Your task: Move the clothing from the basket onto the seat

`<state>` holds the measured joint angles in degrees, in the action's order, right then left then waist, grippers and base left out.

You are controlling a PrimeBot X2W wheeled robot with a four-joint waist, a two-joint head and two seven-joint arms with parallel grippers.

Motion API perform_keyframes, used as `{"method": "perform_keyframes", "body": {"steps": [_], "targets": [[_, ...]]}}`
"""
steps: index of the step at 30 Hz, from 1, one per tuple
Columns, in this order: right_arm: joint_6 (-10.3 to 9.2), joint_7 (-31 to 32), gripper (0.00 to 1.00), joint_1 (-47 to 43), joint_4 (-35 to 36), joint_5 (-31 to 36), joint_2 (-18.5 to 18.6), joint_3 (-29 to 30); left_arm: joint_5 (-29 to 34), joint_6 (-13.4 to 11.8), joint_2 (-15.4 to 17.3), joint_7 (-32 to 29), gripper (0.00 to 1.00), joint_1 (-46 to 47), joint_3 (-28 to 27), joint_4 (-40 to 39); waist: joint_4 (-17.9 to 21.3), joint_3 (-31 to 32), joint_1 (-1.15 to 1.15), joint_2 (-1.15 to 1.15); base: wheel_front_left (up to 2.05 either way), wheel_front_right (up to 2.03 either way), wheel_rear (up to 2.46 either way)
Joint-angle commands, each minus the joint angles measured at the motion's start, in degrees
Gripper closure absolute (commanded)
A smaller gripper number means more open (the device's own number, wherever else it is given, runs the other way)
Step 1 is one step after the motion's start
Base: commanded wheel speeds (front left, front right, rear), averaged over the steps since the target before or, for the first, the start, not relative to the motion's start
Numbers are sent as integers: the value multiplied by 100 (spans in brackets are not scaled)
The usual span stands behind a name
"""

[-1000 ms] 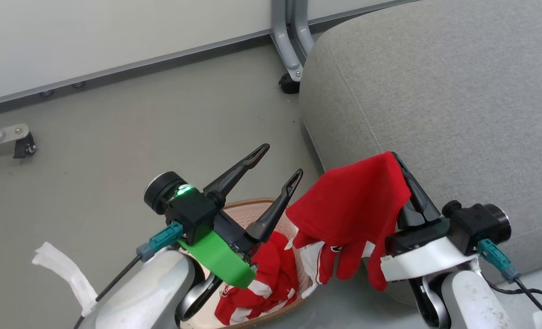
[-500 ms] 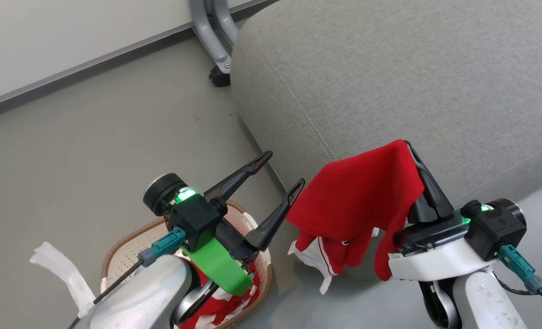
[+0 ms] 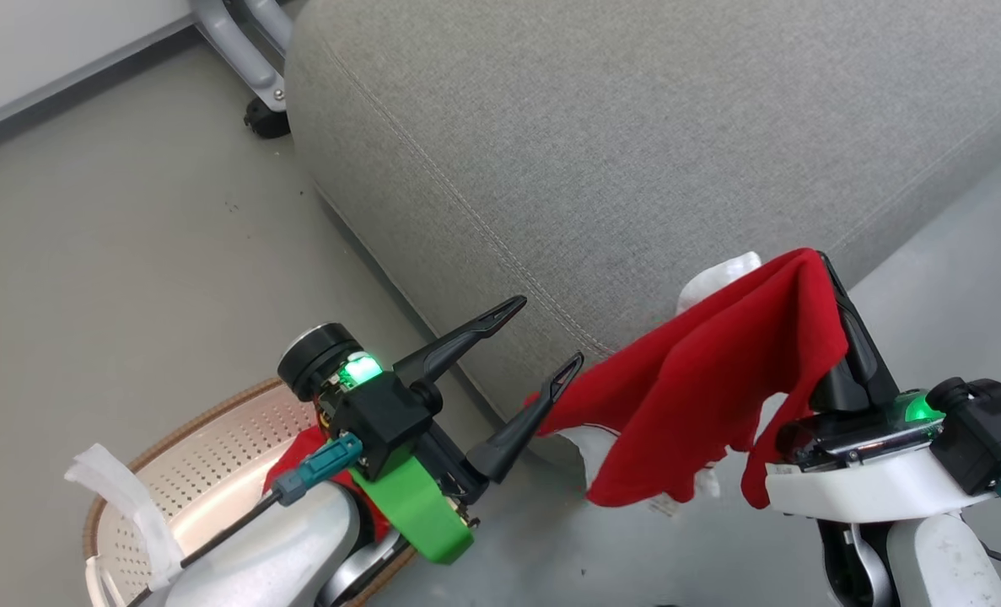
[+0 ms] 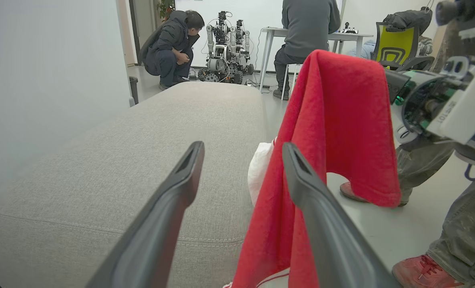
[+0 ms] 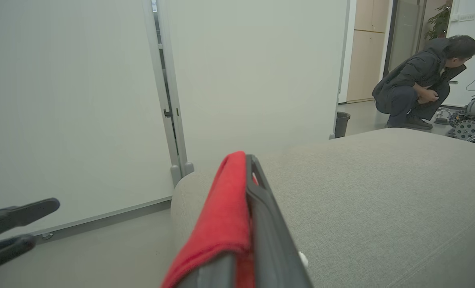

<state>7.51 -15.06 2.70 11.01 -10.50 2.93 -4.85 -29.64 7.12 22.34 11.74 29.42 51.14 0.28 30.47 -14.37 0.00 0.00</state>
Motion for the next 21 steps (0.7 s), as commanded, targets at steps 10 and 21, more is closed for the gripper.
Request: {"method": "perform_keyframes", "body": {"steps": [10,21], "targets": [[-5,-18,100,1008,189,-486,-4,413,66,-11,471,-197,0,192,-24,-475,-38,-910,0,0,0,0,0],[-5,-18,100,3663,-75,194,-5,1720,148,29,1100,-517,0,580,0,-1248,-633,-2122,0,0,0,0,0]]}}
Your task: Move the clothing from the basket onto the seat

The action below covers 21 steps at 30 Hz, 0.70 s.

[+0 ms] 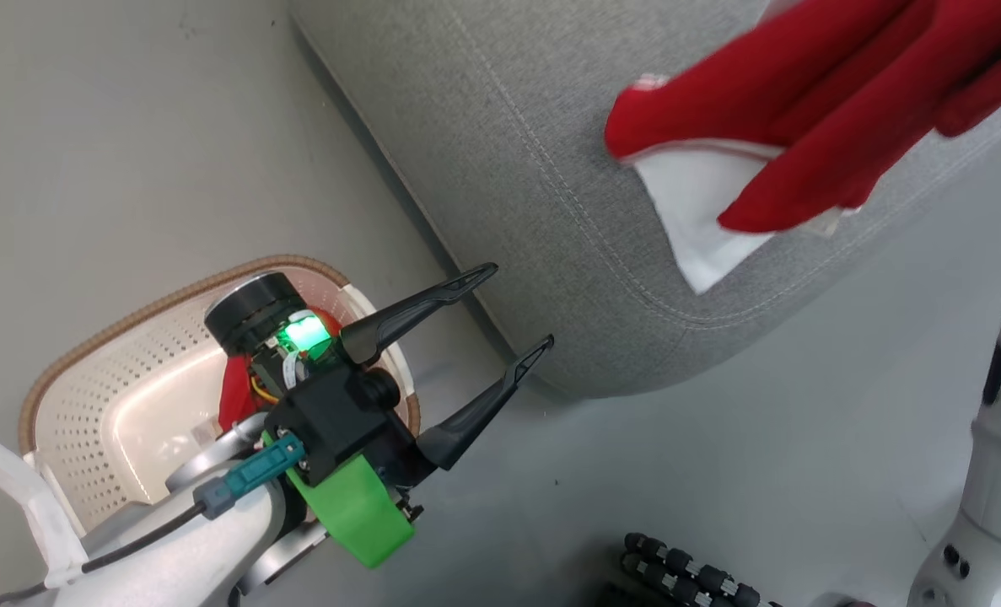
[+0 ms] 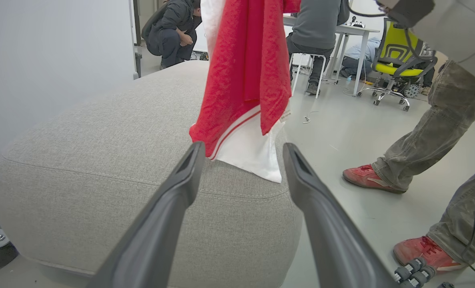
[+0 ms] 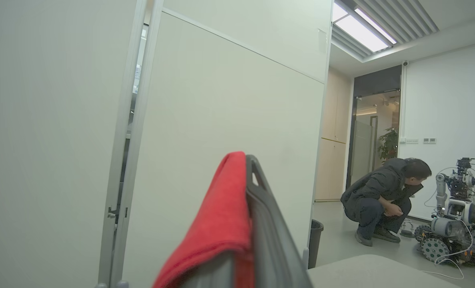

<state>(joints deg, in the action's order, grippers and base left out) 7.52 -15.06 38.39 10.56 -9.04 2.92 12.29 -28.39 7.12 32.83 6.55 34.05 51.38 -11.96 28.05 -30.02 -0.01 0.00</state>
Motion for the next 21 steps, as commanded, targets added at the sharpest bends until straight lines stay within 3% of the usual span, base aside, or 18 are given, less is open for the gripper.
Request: {"method": "perform_keyframes", "body": {"steps": [1,7,12,21], "targets": [[-5,-17,100,339,-84,200,-7,103,23,34,99,-34,0,171,0,-84,-449,-670,1,0,0,0,0],[-6,-18,100,1599,-350,872,50,583,-10,35,332,-44,0,381,33,-345,-665,-1096,1,0,0,0,0],[-6,-17,100,1908,-695,1221,104,713,-24,39,425,-43,0,455,51,-452,-763,-1343,1,0,0,0,0],[-6,-18,100,1366,-2756,1180,9,1048,-30,39,547,-18,0,476,61,-480,-839,-1537,1,0,0,0,0]]}}
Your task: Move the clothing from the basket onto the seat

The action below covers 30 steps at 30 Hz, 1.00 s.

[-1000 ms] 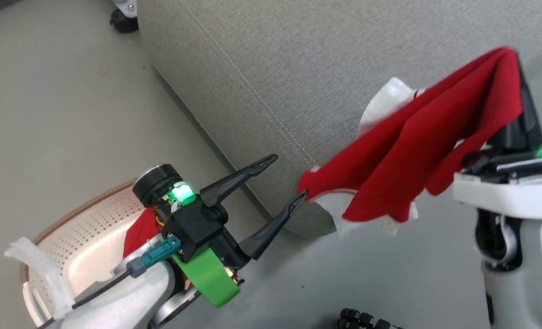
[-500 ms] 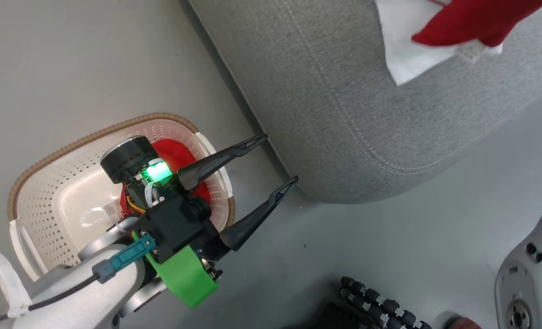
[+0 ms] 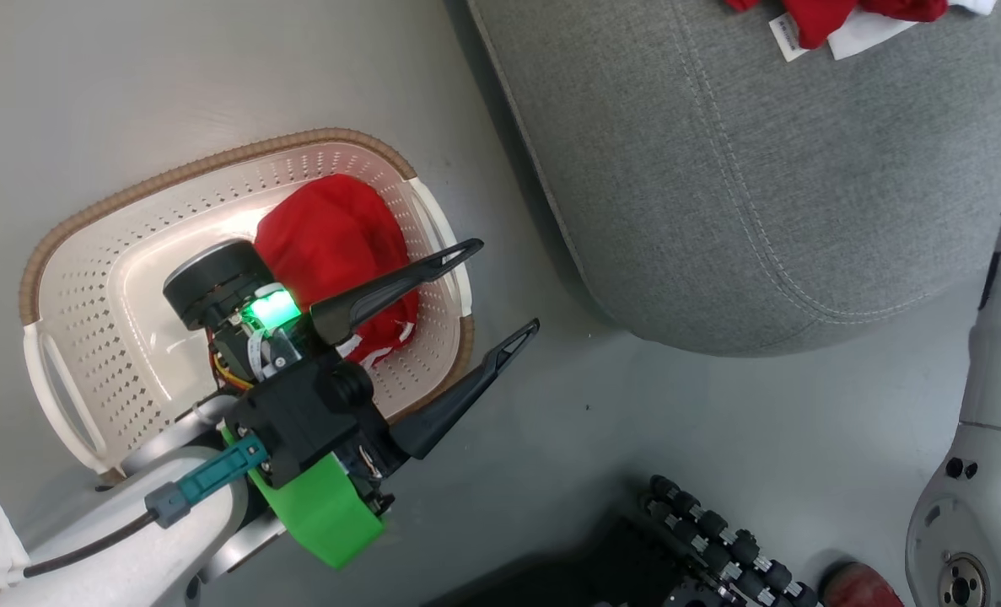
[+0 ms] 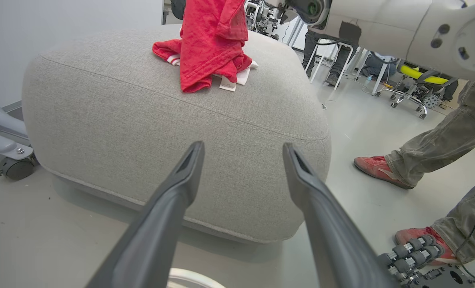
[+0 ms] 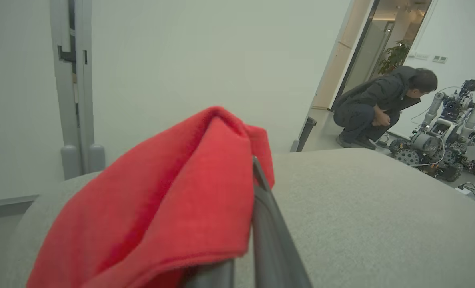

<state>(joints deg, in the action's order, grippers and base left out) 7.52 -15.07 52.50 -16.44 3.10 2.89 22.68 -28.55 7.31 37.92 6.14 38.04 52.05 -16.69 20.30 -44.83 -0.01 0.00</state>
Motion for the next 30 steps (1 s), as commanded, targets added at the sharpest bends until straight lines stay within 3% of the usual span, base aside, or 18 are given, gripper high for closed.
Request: {"method": "perform_keyframes", "body": {"steps": [1,7,8,9,20,24,30], "targets": [[-6,-16,100,-68,-278,-95,3,3,-21,21,36,27,0,81,-3,-1,-71,-54,1,0,0,0,0],[-6,-16,97,-41,-1146,-296,9,24,-79,22,-7,60,0,73,51,105,-83,84,1,0,0,0,0],[-6,-17,5,-54,-1140,-293,8,87,-87,18,-19,72,0,57,51,122,-82,119,1,0,0,0,0],[-6,-17,0,-91,-1126,-274,13,144,-117,-6,-43,107,0,27,43,152,-84,174,1,0,0,0,0],[-6,-16,0,-1512,-588,-214,2,134,-371,-157,-579,612,0,-405,117,782,-322,1231,1,0,0,0,0],[-6,-17,0,-2282,-466,-494,2,-173,-537,-251,-806,783,0,-656,38,1176,-466,1698,1,0,0,0,0],[-6,-16,0,-3323,-517,-931,6,-1089,-674,-300,-1242,908,0,-1147,-227,1886,-823,2359,1,0,0,0,0]]}}
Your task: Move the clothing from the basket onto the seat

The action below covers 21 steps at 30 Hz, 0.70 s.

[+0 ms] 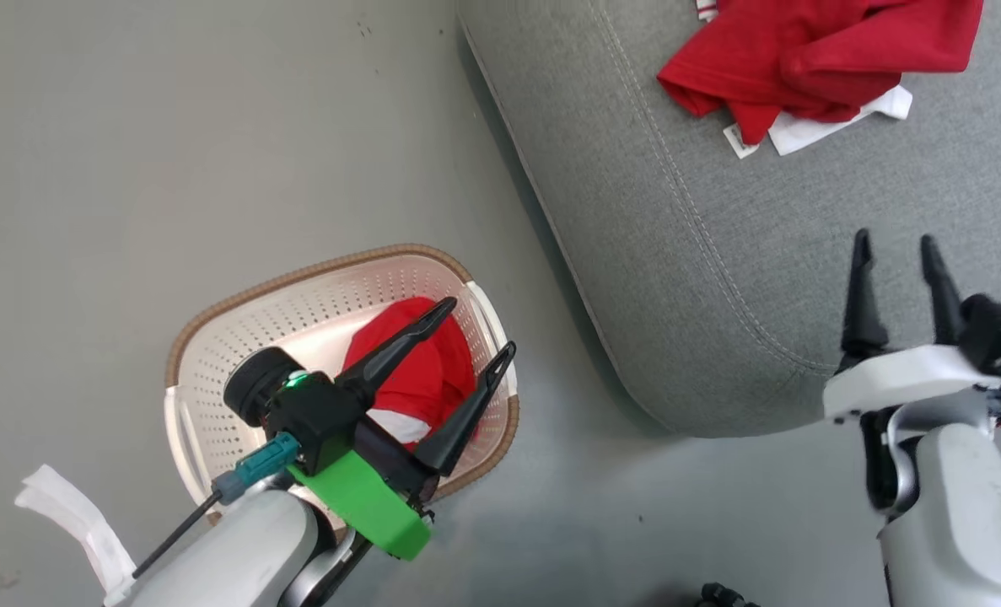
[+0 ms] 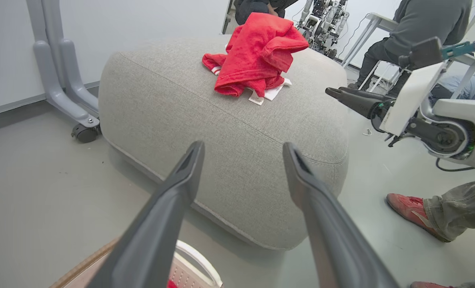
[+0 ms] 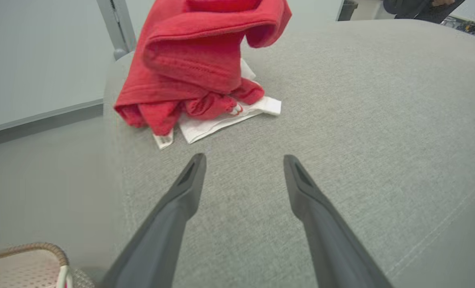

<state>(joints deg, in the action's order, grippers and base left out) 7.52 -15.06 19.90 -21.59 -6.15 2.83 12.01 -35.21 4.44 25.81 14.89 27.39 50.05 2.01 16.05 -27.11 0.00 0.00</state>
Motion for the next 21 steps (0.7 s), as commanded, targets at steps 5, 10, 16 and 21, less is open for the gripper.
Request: {"method": "perform_keyframes", "body": {"steps": [5,10,16,21], "targets": [[-6,-17,0,-564,269,-216,21,-867,70,17,-487,30,0,-589,-815,267,-774,1005,0,0,0,0,0],[-6,-18,0,-845,750,-107,15,-1225,368,105,-910,31,0,-1117,-1637,466,-1164,1424,0,0,0,0,0],[-6,-18,0,-1136,1141,37,17,-1569,900,63,-1418,32,0,-1853,-2882,641,-1511,1982,0,0,0,0,0],[-6,-17,0,-1378,1282,64,18,-1859,1603,18,-1762,29,0,-2495,-4004,421,-1619,2364,0,0,0,0,0]]}}
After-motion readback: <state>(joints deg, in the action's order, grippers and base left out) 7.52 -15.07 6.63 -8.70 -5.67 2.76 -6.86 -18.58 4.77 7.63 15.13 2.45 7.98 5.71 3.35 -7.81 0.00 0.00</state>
